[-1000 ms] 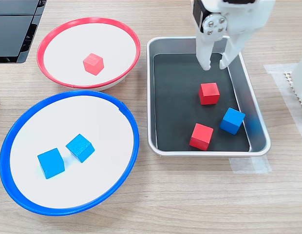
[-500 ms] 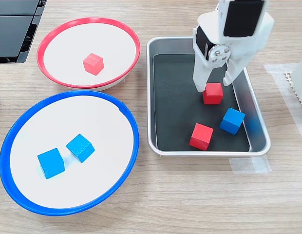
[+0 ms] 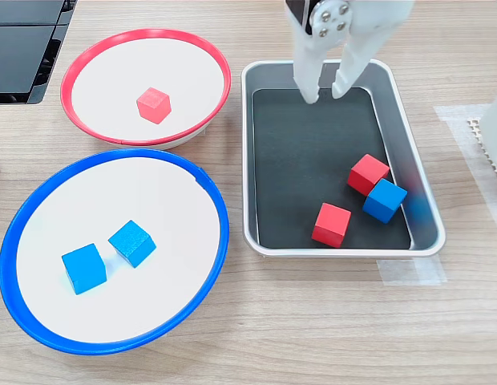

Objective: Move six blocks from tray to matching dishes

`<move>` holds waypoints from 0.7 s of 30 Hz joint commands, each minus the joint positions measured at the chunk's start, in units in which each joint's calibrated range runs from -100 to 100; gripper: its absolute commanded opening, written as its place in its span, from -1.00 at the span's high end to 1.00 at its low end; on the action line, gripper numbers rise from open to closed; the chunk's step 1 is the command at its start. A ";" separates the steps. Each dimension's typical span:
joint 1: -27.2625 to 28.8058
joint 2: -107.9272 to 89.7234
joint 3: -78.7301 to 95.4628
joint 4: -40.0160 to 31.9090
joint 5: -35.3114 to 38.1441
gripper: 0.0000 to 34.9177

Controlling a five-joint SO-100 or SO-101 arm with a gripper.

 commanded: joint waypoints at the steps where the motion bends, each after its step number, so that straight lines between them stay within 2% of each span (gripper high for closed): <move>1: -1.27 -1.58 3.86 0.49 6.69 -0.13; 6: -5.22 -2.95 15.69 -5.78 10.06 -0.28; 15: -11.25 -2.27 23.71 -11.64 11.04 -0.12; 16: -11.53 -2.01 24.25 -12.22 11.04 0.01; 19: -12.47 -1.41 24.62 -13.04 11.04 0.97; 21: -12.28 -1.16 23.25 -11.80 11.04 0.98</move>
